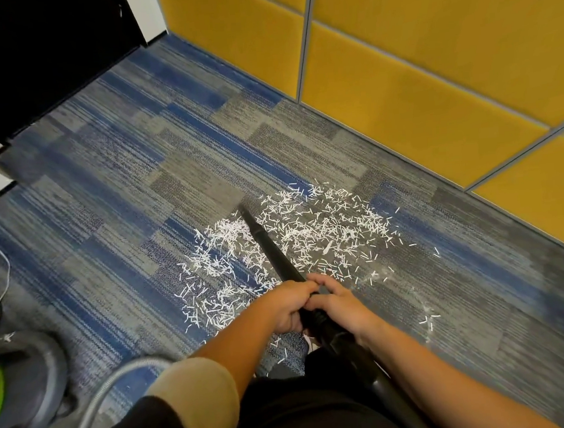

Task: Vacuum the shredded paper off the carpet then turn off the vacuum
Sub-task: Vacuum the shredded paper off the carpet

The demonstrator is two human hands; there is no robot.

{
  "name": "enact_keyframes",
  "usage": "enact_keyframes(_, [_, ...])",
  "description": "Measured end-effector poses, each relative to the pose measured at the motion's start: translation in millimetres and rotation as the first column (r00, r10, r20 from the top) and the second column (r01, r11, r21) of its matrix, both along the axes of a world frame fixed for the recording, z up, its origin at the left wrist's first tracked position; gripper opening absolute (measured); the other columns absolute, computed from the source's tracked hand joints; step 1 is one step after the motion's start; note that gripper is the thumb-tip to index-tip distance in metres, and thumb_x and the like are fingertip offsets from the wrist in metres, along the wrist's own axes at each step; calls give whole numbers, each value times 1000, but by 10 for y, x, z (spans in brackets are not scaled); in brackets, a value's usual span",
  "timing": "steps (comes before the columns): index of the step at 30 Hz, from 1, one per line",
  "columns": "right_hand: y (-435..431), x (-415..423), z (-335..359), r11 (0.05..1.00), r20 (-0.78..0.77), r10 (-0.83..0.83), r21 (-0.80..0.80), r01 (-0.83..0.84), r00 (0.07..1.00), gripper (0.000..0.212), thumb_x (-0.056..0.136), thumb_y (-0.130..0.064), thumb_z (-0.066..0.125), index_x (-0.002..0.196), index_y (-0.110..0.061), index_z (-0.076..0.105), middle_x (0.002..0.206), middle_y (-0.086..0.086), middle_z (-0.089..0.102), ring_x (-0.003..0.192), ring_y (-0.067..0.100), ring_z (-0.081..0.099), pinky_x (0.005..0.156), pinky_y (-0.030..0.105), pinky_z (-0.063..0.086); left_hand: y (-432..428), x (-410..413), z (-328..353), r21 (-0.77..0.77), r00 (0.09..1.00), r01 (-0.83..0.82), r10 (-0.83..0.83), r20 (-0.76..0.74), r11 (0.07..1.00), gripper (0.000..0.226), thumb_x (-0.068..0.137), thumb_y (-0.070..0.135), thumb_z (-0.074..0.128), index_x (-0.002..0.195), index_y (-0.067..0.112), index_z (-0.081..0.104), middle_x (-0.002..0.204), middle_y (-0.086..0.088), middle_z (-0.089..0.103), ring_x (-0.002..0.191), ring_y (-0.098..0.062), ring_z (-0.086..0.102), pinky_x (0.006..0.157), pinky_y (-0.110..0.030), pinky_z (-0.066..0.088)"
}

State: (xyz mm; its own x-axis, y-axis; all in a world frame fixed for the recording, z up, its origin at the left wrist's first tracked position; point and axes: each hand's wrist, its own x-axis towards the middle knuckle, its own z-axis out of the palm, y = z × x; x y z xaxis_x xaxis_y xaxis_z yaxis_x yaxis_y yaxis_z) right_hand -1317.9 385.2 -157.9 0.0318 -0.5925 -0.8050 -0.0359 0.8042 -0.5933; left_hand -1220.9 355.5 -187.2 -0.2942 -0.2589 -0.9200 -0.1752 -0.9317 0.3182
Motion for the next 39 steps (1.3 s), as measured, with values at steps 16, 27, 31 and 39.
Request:
enact_keyframes(16, [134,172,-26,999,27,33,39,-34,999,54,82,4,57,129,-21,51,85,10,61,66,21,59,53,28,52,170,190,-15,-14,999,-39,39,17,999,10,97,17,43,94,11,51,86,-15,61,71,-28,63,65,-41,53])
enact_keyframes(27, [190,17,6,1000,0,-8,21,8,1000,48,83,6,56,123,-22,53,77,6,60,60,16,57,45,19,49,161,19,20,15,1000,-1,1,5,1000,10,98,18,42,95,12,49,78,-13,60,67,-25,62,57,-38,52])
enact_keyframes(31, [177,-65,-7,997,10,-73,8,73,997,48,82,7,56,121,-22,54,76,10,62,56,21,57,46,25,49,100,-82,83,12,1000,4,-4,-5,1000,10,99,17,43,92,11,48,78,-14,59,63,-25,61,39,-29,52])
enact_keyframes(39, [70,-255,-78,994,10,-110,19,110,994,53,79,5,59,123,-25,53,83,13,62,64,25,59,59,32,51,-24,-283,129,-14,997,77,-77,4,997,11,99,17,40,93,11,47,75,-12,58,59,-22,61,44,-30,54])
